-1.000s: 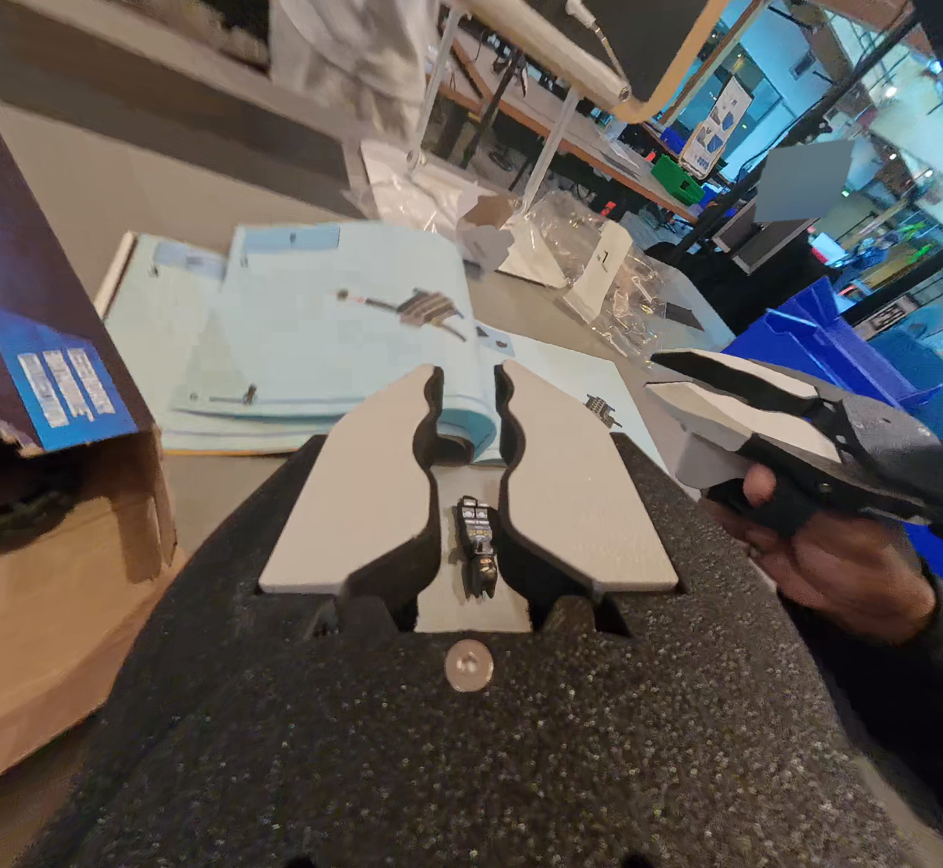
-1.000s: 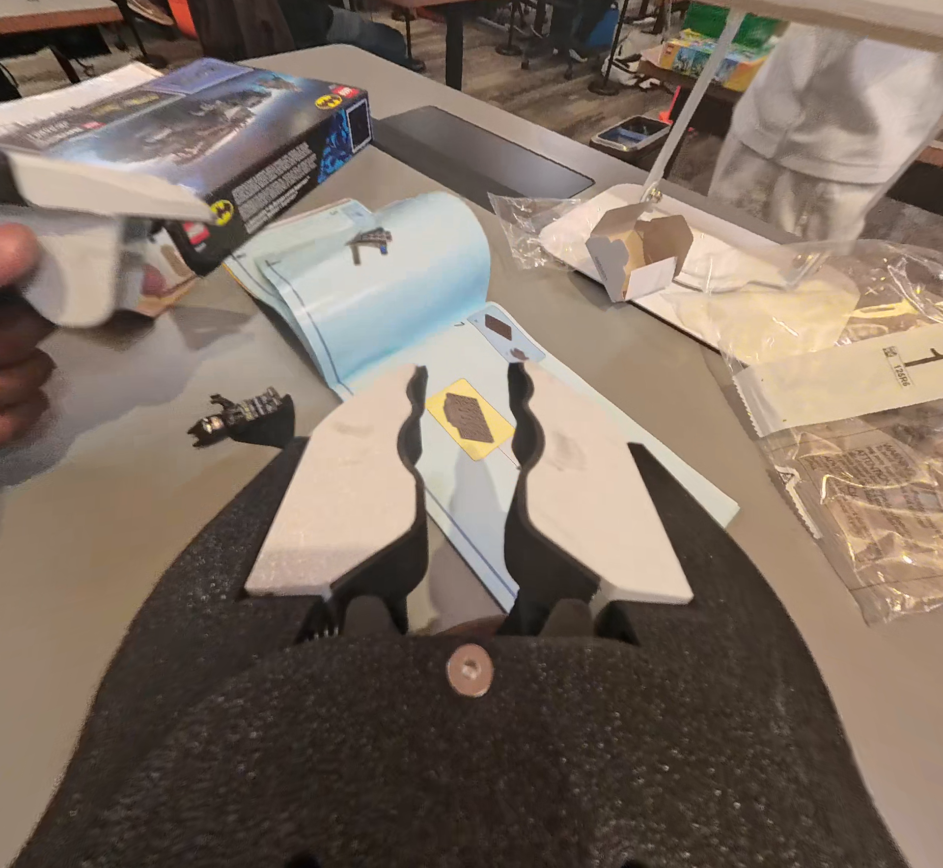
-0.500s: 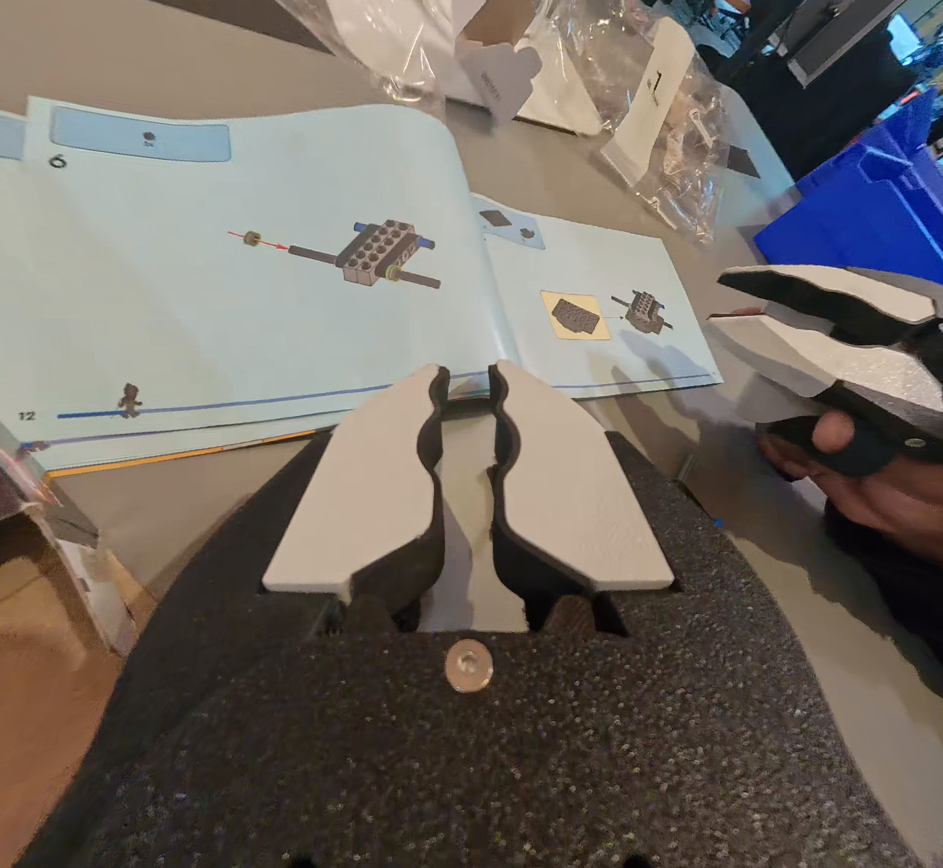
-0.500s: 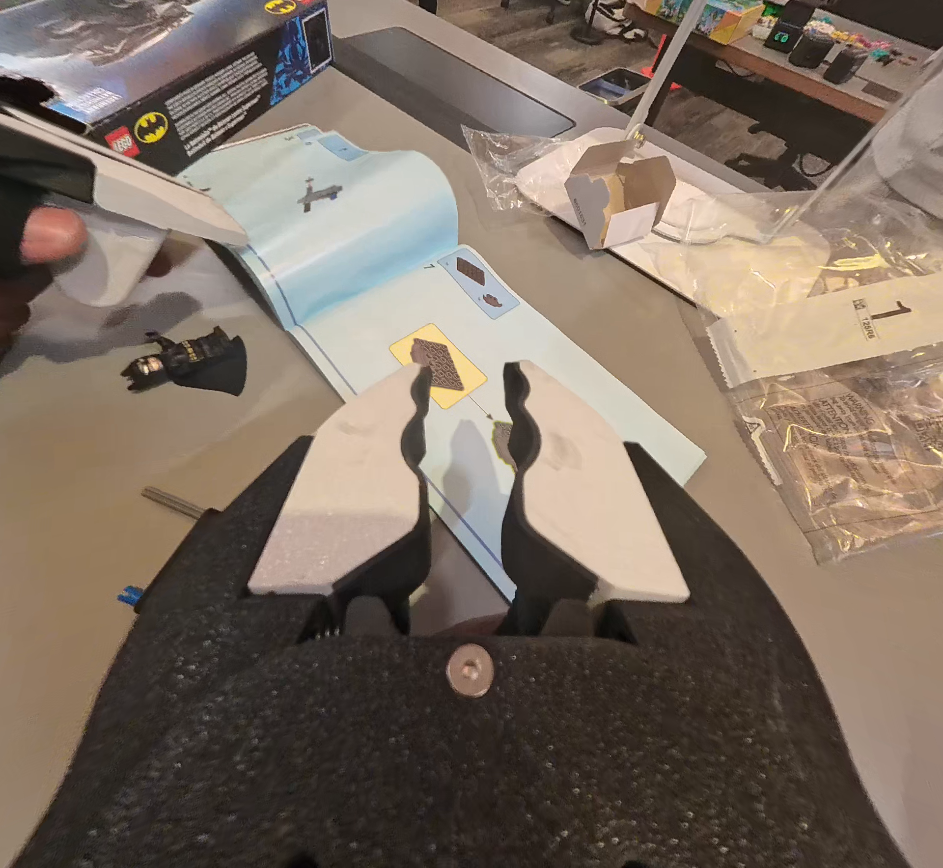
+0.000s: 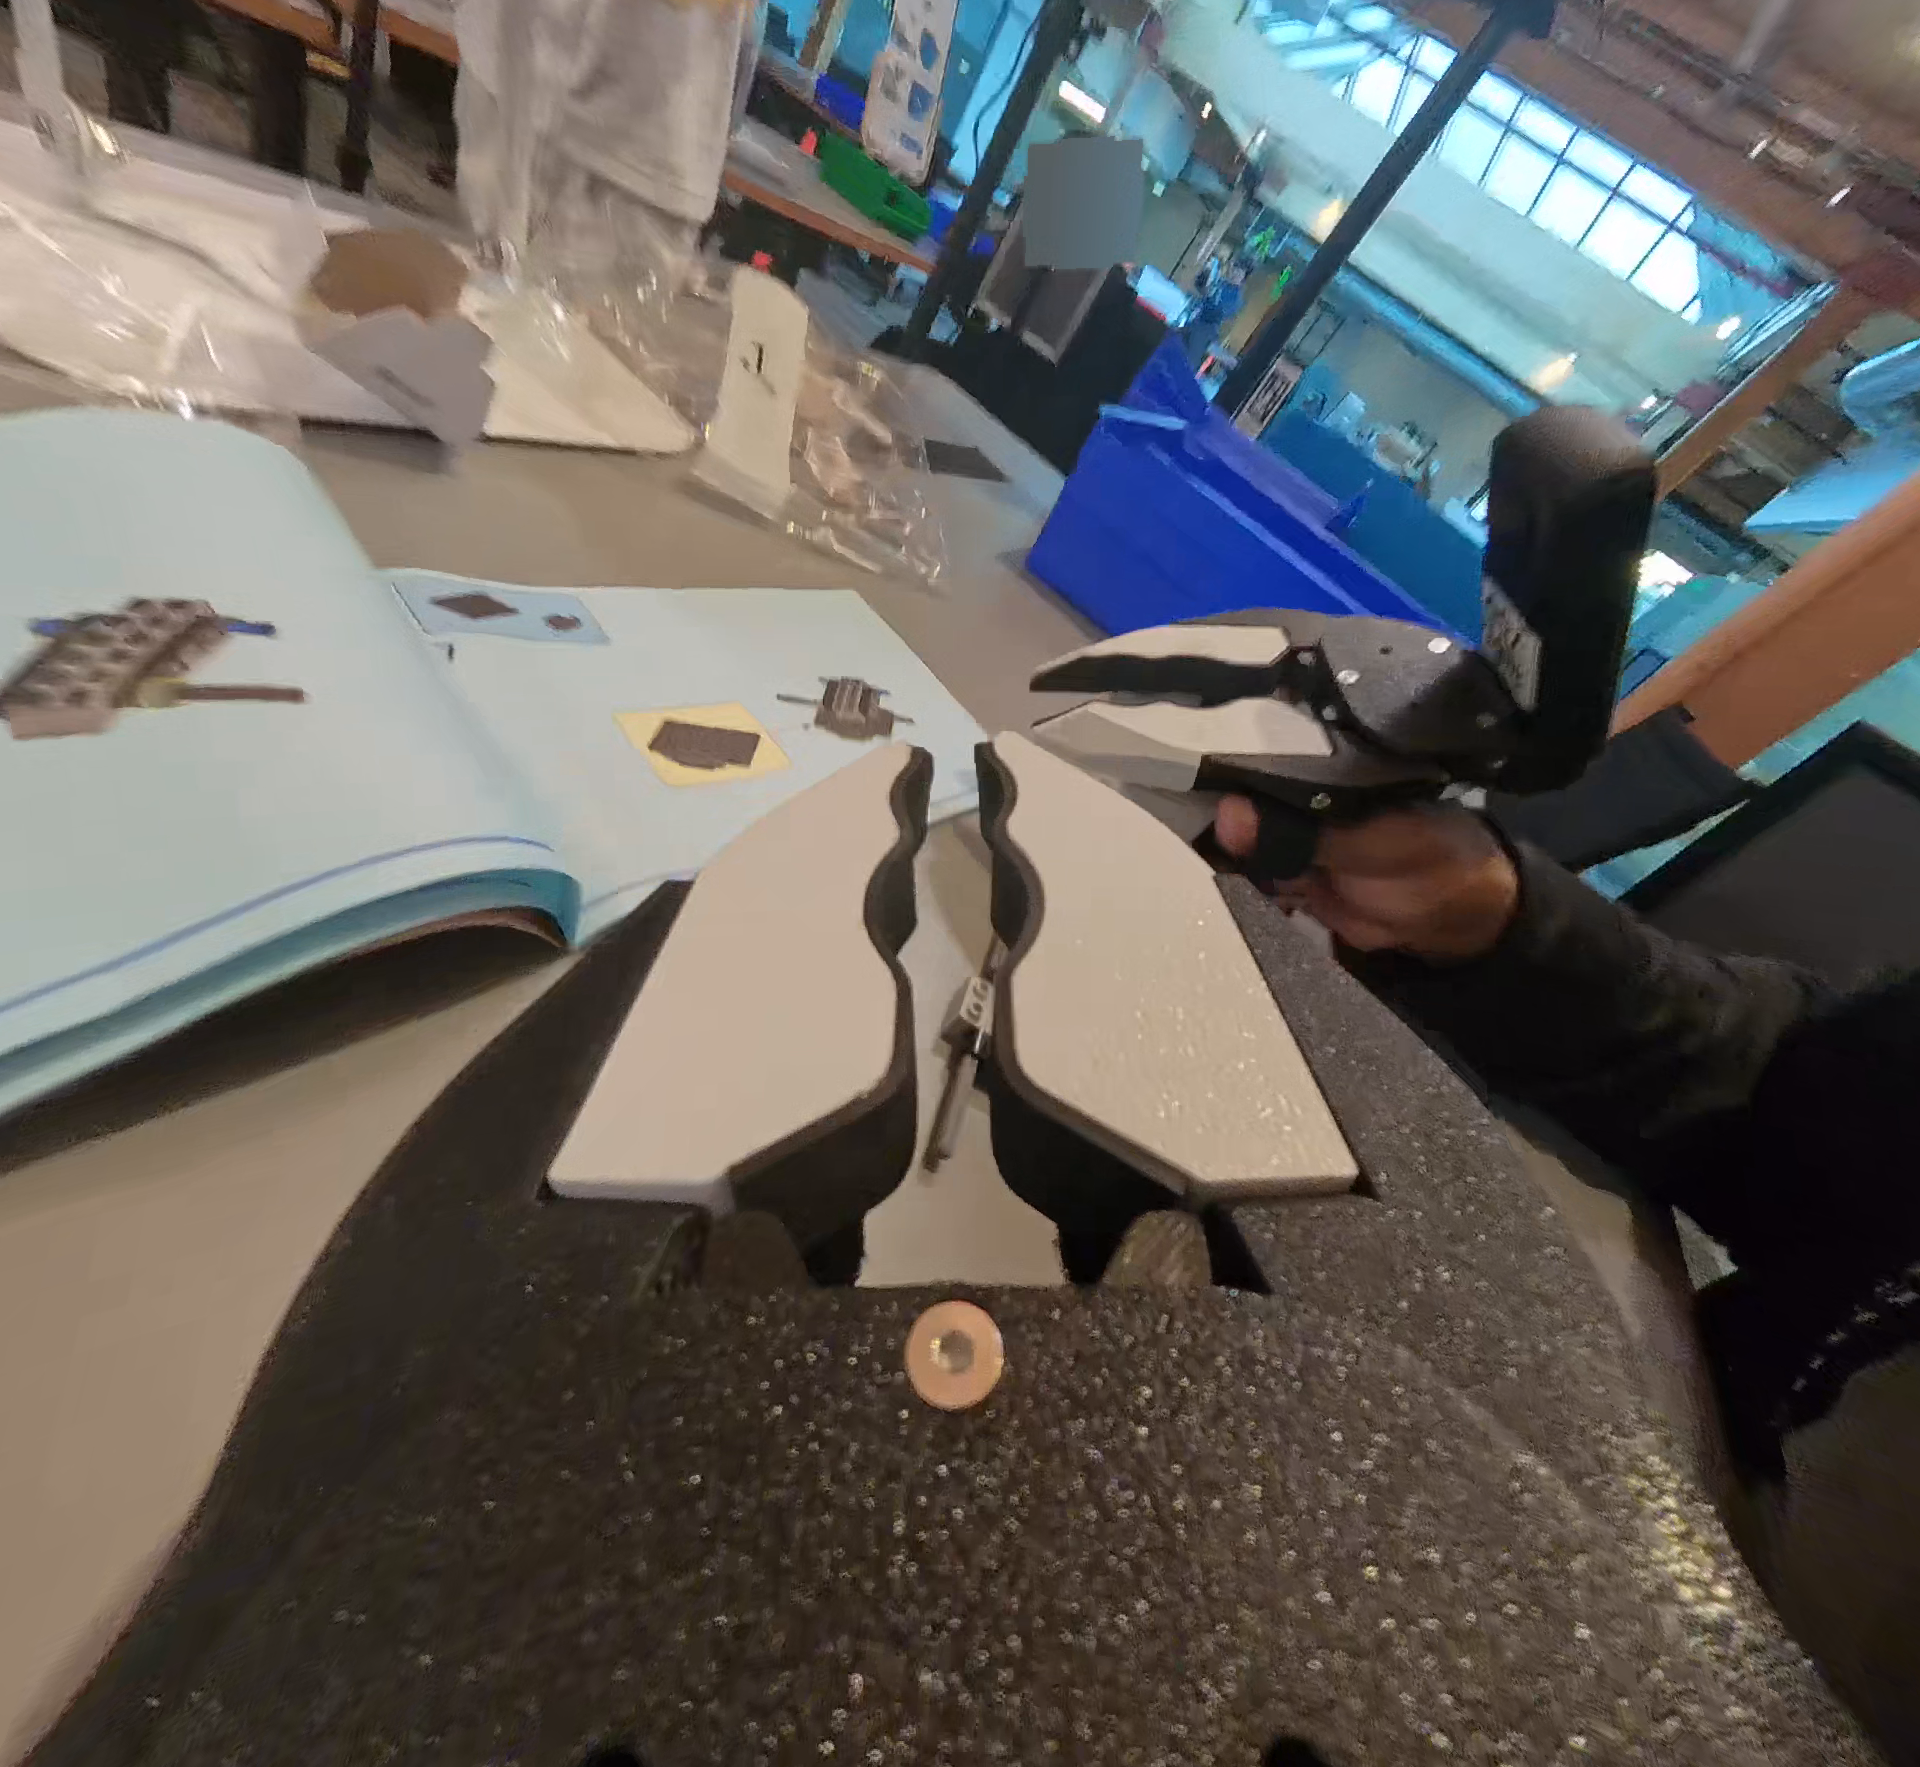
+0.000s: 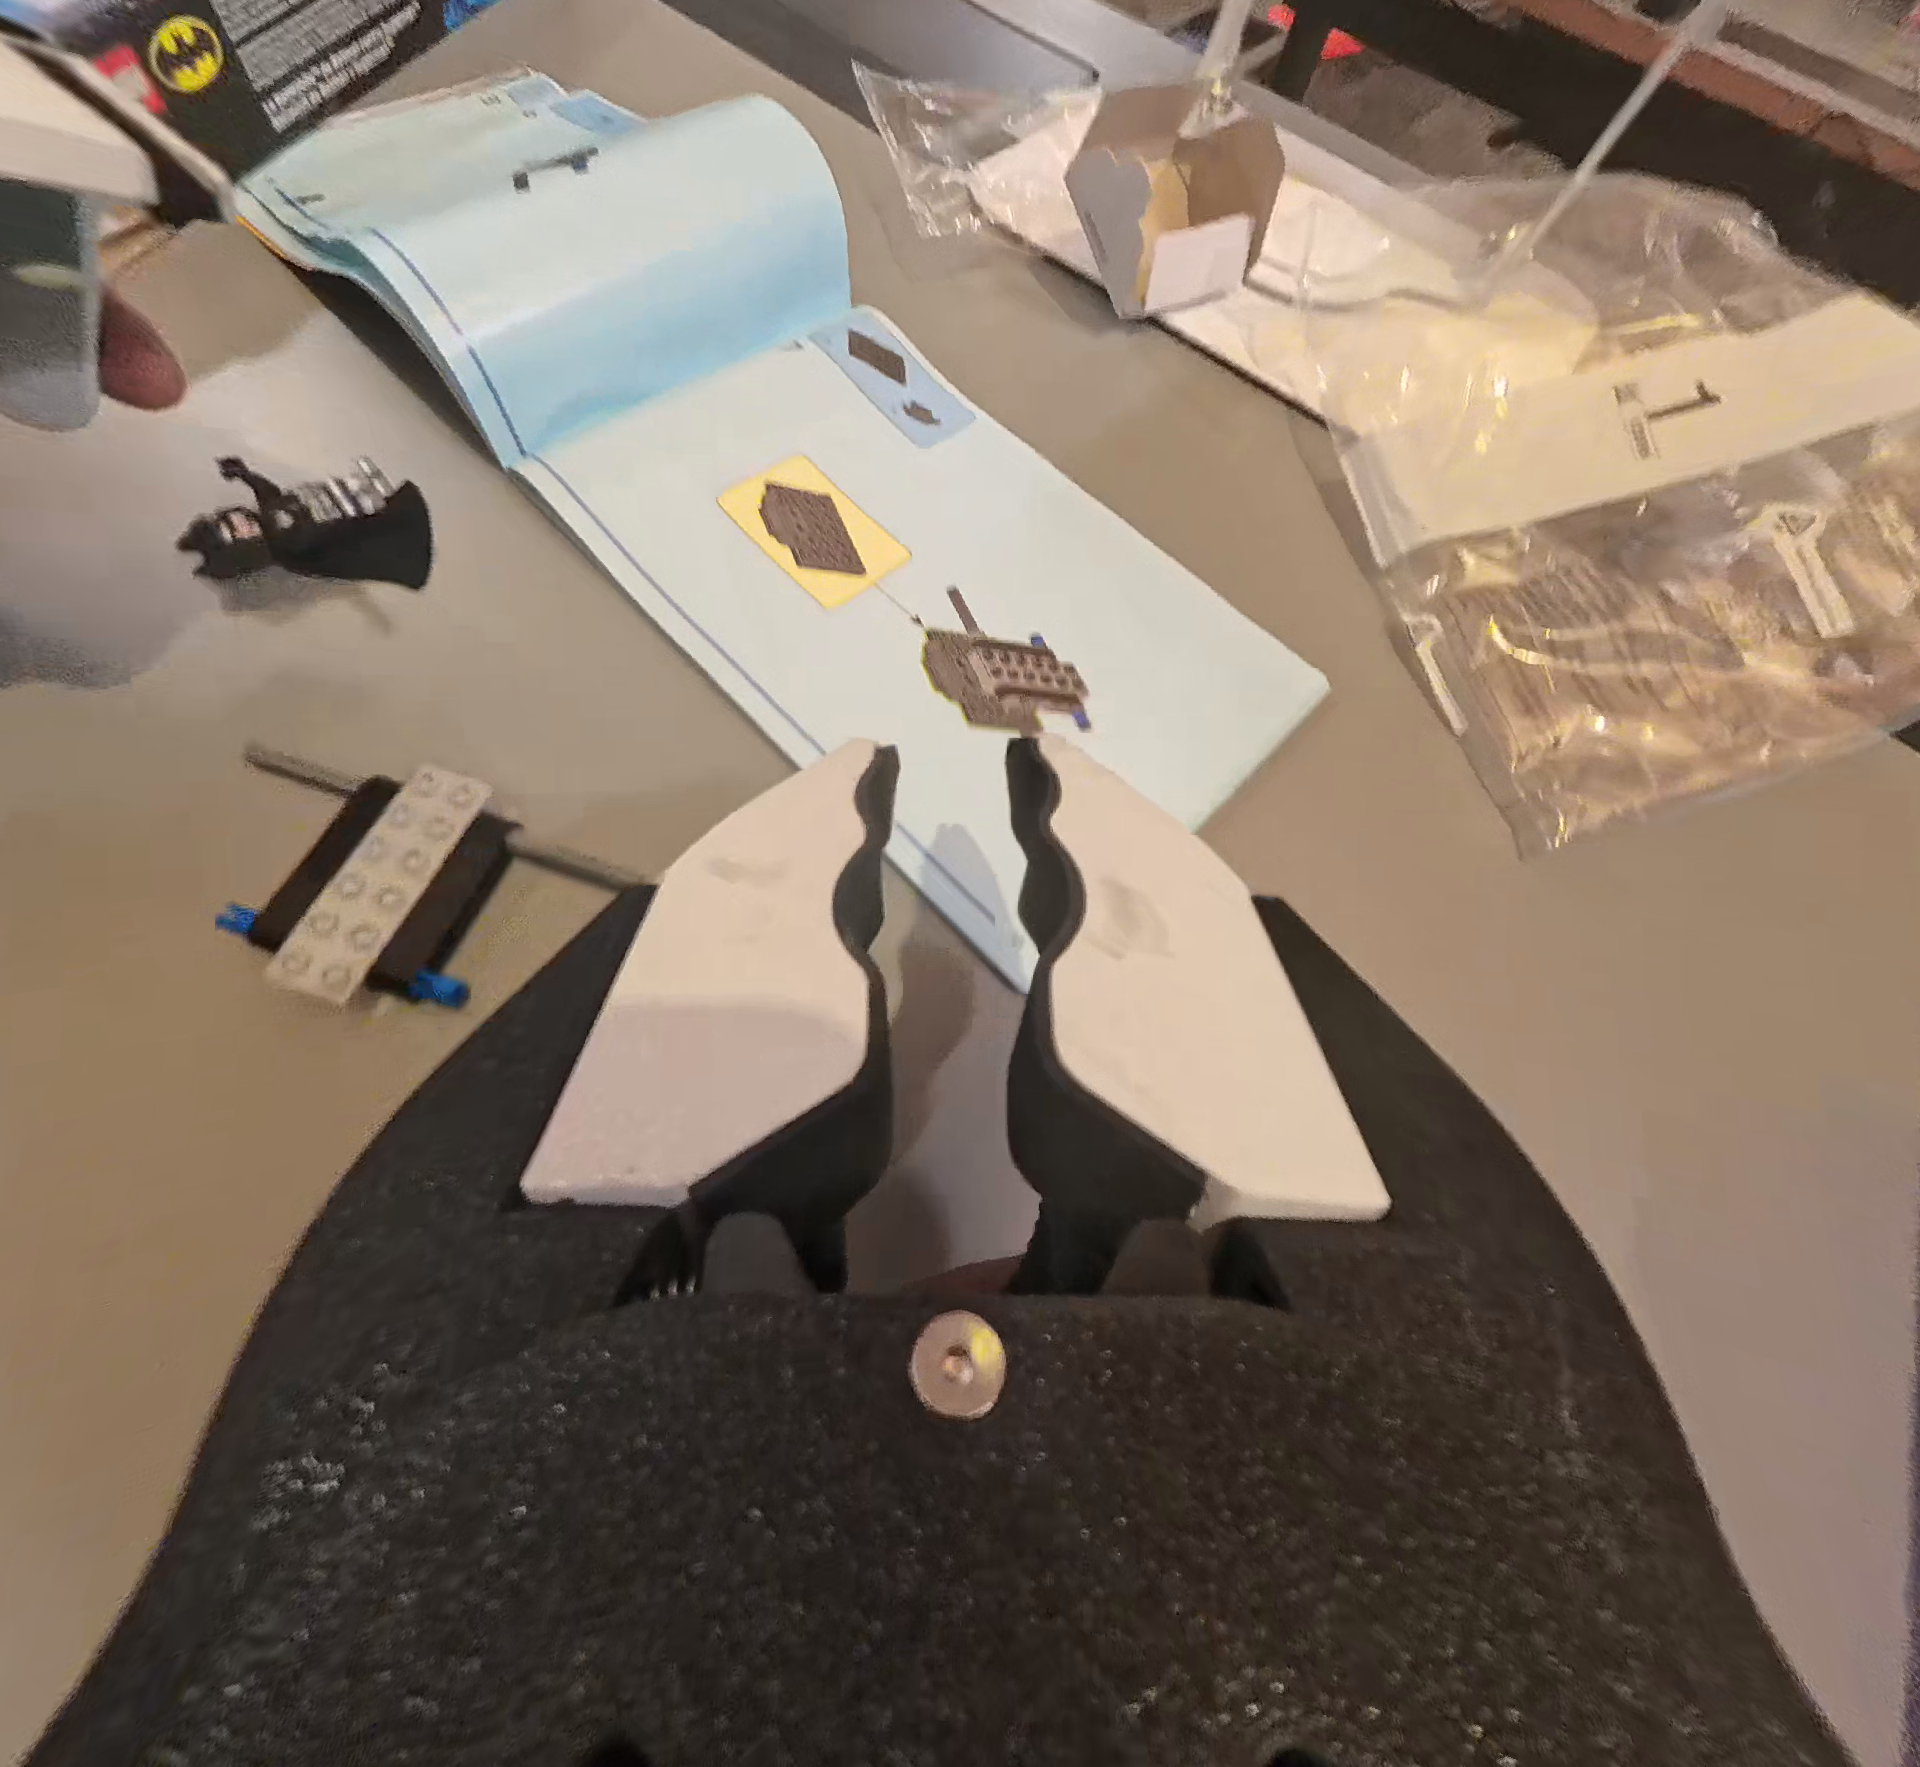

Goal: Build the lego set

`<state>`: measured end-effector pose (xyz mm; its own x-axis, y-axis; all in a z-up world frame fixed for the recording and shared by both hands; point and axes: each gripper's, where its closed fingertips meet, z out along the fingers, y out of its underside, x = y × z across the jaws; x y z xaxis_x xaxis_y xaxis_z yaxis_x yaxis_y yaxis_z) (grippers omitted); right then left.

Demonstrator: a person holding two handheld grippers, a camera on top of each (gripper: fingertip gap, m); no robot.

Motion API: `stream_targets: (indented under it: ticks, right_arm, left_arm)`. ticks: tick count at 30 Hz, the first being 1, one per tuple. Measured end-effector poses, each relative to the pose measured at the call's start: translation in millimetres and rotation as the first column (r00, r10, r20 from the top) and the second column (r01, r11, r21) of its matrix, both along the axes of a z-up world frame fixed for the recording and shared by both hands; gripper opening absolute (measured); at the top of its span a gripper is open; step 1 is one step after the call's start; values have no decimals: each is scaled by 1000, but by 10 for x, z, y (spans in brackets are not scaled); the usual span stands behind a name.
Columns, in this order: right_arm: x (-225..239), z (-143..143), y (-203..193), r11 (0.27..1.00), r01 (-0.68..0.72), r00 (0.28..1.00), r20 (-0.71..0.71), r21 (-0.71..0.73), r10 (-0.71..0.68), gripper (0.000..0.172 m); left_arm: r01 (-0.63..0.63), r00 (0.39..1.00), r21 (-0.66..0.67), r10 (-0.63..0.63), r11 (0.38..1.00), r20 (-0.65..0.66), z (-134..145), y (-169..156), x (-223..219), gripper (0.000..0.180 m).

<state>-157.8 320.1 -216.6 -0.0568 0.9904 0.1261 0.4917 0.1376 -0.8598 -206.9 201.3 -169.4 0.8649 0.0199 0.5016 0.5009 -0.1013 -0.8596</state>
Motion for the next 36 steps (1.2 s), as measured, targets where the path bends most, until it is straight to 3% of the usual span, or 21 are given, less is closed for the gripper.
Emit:
stream_targets:
  ticks: [7,36]
  right_arm:
    - [104,-153,38,996,-8,994,107,-84,17,22]
    - [90,-168,27,995,-13,993,114,-103,25,22]
  left_arm:
    - [-22,1000,-92,20,995,-22,-142,37,11,10]
    - [-35,999,-100,38,994,31,-173,20,-60,10]
